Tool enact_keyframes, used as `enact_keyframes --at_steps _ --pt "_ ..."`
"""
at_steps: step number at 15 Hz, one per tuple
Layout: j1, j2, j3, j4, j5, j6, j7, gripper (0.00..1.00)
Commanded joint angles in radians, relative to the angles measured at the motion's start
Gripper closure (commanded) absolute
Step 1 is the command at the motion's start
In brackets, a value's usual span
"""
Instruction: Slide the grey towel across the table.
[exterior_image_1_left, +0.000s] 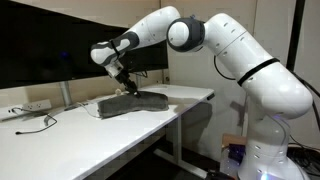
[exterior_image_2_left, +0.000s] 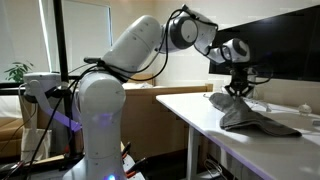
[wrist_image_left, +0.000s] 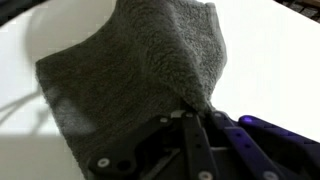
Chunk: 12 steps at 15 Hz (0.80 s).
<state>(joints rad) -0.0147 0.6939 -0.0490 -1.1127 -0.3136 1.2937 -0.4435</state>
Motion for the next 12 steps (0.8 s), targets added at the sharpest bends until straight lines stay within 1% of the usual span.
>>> enact_keyframes --at_steps 1,5,7,12 --pt "-0.090 -0.045 -0.010 0.003 -0.053 0.001 -0.134 0.95" --pt "-0.189 0.009 -0.048 0.151 -0.069 -0.040 -0.267 0.95" --pt "-0.239 0.032 -0.071 0.195 -0.066 -0.041 -0.317 0.95" --pt "-0.329 0.097 -0.111 0.282 -0.058 -0.044 -0.394 0.95"
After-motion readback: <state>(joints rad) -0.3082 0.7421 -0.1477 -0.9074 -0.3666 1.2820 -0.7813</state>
